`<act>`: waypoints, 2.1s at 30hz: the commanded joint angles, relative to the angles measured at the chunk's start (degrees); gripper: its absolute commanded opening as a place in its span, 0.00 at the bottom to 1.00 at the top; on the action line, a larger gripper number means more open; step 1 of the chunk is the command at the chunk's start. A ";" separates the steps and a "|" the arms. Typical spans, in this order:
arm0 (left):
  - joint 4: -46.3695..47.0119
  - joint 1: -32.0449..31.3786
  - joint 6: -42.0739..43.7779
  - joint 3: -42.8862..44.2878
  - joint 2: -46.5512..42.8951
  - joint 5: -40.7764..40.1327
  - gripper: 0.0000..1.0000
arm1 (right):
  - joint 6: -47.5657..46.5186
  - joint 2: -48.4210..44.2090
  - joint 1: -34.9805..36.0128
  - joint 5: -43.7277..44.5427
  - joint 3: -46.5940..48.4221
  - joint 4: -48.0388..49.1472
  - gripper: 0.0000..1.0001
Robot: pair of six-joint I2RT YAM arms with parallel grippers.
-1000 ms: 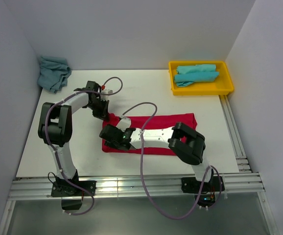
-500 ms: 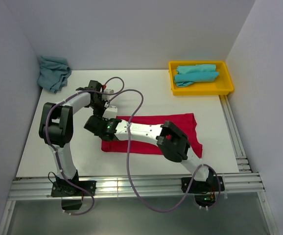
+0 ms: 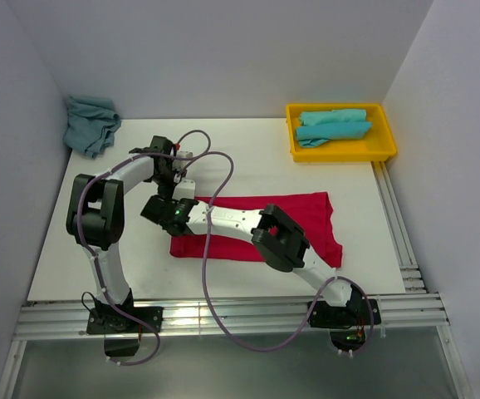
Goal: Roll the t-shirts
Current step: Roll the tshirt
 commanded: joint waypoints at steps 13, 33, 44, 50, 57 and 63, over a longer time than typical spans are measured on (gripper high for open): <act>-0.06 -0.41 -1.48 2.16 -0.93 -0.19 0.03 | 2.25 -2.21 0.10 -4.24 -7.41 6.75 0.23; -12.72 9.70 16.26 6.74 -0.94 25.64 0.50 | 15.08 -15.75 -11.33 -34.21 -57.52 75.42 0.00; -3.77 9.26 14.54 -3.98 3.19 33.65 0.55 | 19.13 -13.29 -11.77 -36.25 -59.46 80.97 0.00; 4.32 9.08 6.36 -4.17 4.07 31.81 0.53 | 19.74 -13.64 -11.77 -36.51 -61.04 82.89 0.00; 5.65 5.31 2.04 -1.62 4.43 19.98 0.31 | 18.43 -14.87 -11.59 -35.46 -61.57 80.18 0.00; 3.54 2.32 0.72 0.32 3.81 7.84 0.00 | 12.46 -19.61 -10.28 -26.96 -55.95 58.36 0.27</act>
